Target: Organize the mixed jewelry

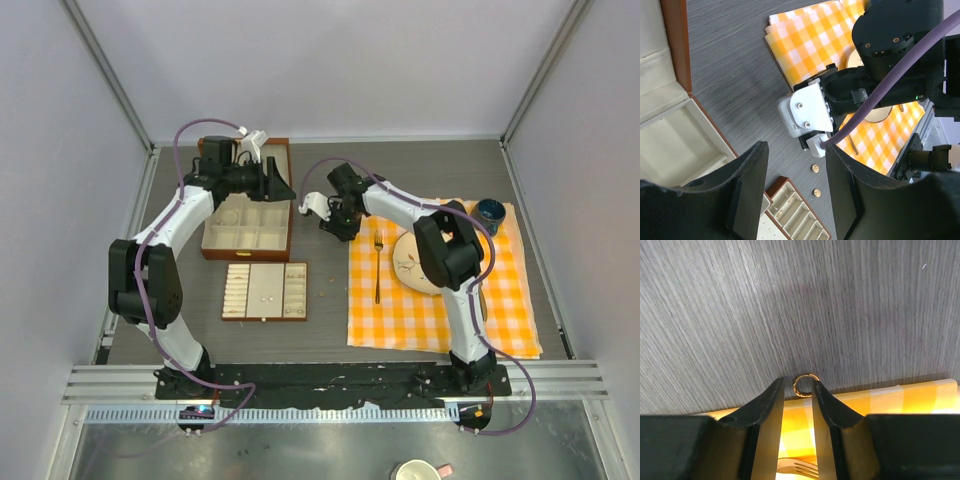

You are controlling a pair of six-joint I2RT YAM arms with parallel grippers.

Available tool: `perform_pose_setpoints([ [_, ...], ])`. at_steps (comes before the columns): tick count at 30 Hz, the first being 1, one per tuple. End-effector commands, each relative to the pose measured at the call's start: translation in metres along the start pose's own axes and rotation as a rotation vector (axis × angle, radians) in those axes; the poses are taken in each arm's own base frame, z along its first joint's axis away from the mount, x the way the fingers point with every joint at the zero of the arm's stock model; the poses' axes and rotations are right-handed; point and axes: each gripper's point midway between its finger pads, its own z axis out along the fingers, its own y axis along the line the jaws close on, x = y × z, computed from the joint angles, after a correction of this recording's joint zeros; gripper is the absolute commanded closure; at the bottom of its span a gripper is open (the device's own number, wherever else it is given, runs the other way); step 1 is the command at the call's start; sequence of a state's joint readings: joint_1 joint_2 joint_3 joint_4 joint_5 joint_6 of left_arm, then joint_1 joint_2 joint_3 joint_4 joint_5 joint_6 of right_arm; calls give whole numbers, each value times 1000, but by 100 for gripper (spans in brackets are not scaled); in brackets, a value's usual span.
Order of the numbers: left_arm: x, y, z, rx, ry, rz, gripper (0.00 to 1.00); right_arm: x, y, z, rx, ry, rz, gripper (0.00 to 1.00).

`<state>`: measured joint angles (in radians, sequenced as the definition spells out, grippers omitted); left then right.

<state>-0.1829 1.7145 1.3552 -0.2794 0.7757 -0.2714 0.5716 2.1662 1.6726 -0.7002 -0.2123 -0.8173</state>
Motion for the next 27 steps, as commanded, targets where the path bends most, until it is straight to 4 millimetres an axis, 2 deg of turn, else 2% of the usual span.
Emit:
perform_pose_setpoints([
  [1, -14, -4, -4, 28, -25, 40, 46, -5, -7, 2, -16, -11, -13, 66],
  [16, -14, -4, -6, 33, -32, 39, 46, 10, 5, 9, -109, 20, -3, 68],
  [19, -15, -4, -7, 32, -35, 40, 46, 13, 9, 11, -119, 30, 0, 72],
  [27, -14, -4, -9, 34, -38, 36, 47, 15, 11, 12, -118, 32, 27, 93],
])
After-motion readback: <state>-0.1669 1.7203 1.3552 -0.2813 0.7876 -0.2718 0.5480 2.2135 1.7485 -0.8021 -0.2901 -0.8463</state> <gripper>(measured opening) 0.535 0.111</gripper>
